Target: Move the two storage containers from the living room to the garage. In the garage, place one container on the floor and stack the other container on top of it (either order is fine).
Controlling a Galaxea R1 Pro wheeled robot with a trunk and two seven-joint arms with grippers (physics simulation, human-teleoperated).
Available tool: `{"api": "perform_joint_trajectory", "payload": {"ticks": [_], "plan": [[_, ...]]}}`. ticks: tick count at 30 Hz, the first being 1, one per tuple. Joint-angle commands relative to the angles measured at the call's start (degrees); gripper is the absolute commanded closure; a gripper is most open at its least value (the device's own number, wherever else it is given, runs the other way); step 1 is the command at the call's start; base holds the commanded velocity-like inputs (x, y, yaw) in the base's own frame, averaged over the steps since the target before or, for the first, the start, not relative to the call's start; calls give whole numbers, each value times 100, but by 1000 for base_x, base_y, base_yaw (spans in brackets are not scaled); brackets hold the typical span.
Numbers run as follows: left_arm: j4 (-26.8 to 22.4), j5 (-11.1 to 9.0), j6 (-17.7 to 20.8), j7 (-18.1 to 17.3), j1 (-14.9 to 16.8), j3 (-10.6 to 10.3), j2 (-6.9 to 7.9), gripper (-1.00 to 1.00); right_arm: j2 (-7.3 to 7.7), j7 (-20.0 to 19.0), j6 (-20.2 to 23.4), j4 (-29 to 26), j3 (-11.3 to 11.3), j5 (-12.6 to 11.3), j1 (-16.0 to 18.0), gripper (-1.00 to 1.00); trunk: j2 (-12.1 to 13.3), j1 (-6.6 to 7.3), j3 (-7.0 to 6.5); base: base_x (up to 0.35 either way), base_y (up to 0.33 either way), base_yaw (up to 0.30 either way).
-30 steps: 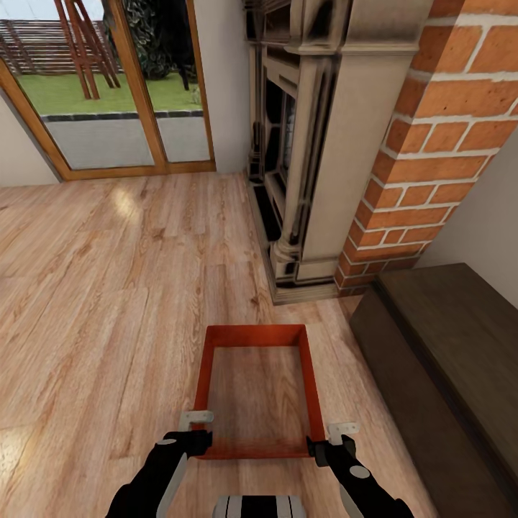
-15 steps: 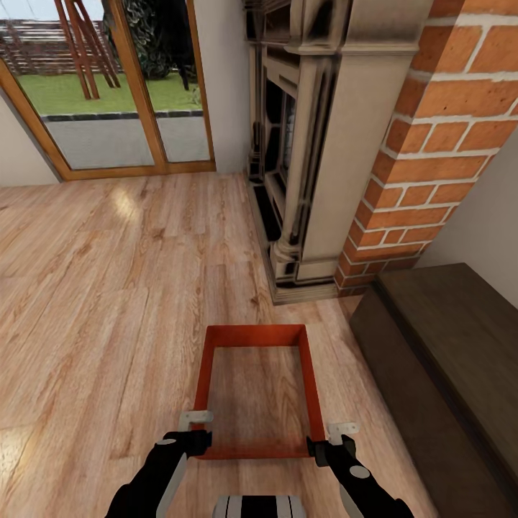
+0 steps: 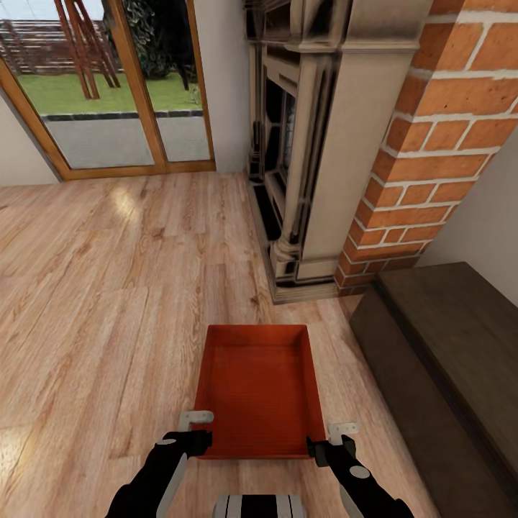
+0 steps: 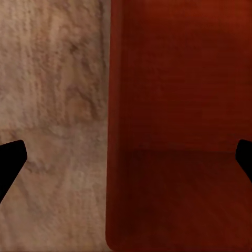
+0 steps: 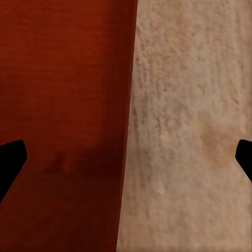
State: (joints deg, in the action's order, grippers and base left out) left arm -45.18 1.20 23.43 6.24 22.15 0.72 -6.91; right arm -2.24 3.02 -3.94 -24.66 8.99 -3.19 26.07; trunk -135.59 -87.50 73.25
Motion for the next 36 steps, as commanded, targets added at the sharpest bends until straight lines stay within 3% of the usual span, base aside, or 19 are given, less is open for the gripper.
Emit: {"api": "perform_joint_trajectory", "payload": {"ticks": [1,36], "plan": [[-9,12,30,9,0,7,-4,-100,4,32,-19,5,41,-35,3,-100,-1,1,4,0,0,0],[-16,3,-31,16,0,6,5,-100,4,39,-26,-13,41,-6,3,-100,-1,1,4,0,0,0]]}}
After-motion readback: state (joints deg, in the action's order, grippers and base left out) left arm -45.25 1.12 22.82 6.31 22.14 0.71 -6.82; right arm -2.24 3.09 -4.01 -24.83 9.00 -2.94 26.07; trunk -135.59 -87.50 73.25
